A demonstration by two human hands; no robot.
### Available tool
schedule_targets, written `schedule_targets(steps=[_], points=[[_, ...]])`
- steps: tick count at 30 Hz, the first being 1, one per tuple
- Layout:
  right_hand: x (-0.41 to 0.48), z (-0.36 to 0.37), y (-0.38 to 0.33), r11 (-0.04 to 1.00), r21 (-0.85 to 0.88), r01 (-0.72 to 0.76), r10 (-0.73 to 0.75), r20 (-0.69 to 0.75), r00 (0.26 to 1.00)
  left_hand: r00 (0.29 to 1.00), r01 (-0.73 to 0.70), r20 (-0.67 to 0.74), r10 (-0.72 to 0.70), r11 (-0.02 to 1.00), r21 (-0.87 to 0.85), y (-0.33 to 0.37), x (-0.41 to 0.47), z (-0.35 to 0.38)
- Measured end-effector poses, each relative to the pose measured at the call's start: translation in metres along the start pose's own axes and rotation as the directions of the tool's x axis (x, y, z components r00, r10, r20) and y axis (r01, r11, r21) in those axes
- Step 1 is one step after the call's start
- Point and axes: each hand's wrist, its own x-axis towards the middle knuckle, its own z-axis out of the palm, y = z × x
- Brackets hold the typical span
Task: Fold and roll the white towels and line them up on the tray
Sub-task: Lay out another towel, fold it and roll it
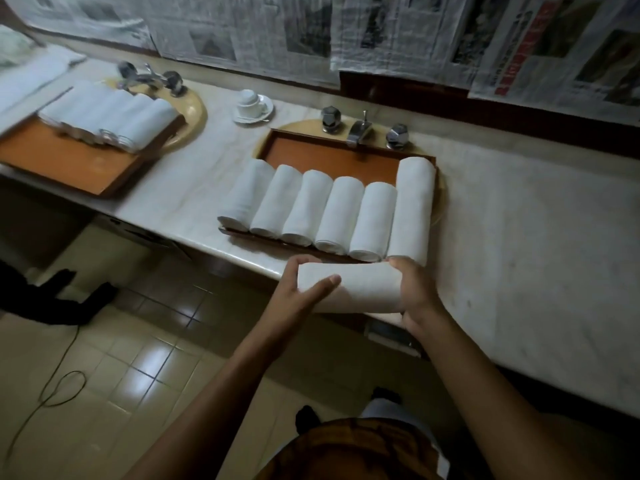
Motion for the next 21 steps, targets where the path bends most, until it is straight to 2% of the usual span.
schedule_targets(steps=[2, 4, 8, 12, 15, 18, 21], points=[[0.004, 0.016, -0.012, 0.998, -0.067, 0.013, -0.01, 0.048, 0.999, 0.999, 0.008, -0.041, -0.007, 1.0, 0.013, 0.008, 0.01, -0.011], [0.009, 0.028, -0.026, 0.993, -0.115, 0.041, -0.021, 0.163, 0.986, 0.995, 0.012, -0.096, -0.014, 1.0, -0.017, 0.016, 0.025, -0.023], [0.025, 0.051, -0.051, 0.966, -0.149, 0.209, -0.152, 0.328, 0.933, 0.98, 0.013, -0.198, -0.024, 0.998, -0.059, 0.034, 0.064, -0.046], [0.053, 0.088, -0.075, 0.898, -0.197, 0.393, -0.32, 0.319, 0.892, 0.956, 0.011, -0.289, -0.056, 0.987, -0.157, 0.049, 0.11, -0.062], [0.084, 0.117, -0.097, 0.895, -0.181, 0.408, -0.353, 0.274, 0.895, 0.944, 0.04, -0.315, -0.099, 0.981, -0.189, 0.057, 0.142, -0.075], [0.118, 0.149, -0.126, 0.919, -0.101, 0.381, -0.346, 0.259, 0.902, 0.94, 0.025, -0.338, -0.05, 0.997, -0.079, 0.066, 0.171, -0.089], [0.154, 0.183, -0.161, 0.915, -0.123, 0.385, -0.348, 0.245, 0.905, 0.959, -0.01, -0.281, -0.02, 0.995, -0.103, 0.075, 0.202, -0.109]])
